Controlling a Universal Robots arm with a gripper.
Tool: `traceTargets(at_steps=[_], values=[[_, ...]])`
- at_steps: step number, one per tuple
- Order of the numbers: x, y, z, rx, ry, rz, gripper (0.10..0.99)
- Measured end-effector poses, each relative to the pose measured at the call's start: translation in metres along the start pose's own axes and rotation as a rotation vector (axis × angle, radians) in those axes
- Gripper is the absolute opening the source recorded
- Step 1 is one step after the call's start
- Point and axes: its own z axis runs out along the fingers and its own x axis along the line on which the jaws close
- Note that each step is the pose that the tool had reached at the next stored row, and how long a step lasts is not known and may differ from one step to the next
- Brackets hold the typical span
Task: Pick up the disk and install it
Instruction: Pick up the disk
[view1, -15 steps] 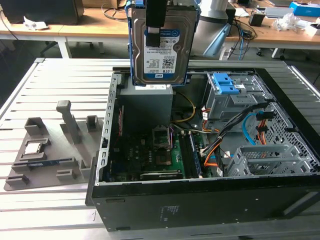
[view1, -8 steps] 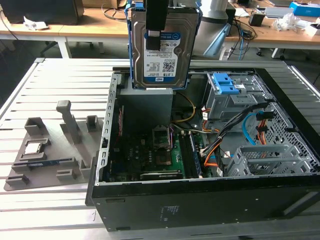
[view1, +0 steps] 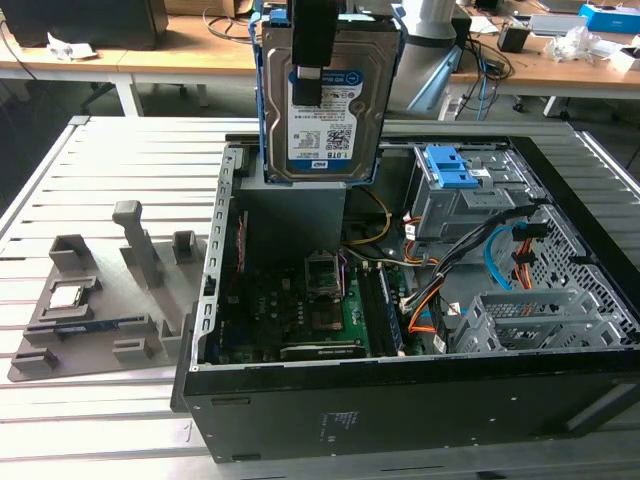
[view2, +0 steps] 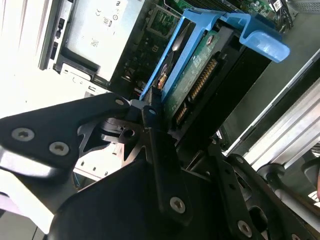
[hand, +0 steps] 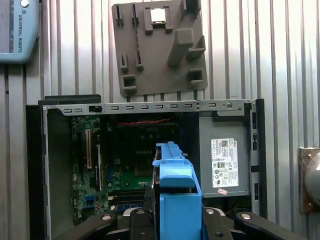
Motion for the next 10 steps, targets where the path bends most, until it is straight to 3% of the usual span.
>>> traceTargets(at_steps=[10], values=[[0.0119,-0.0005,-0.0003,0.0,0.0001,0.0,0.365]])
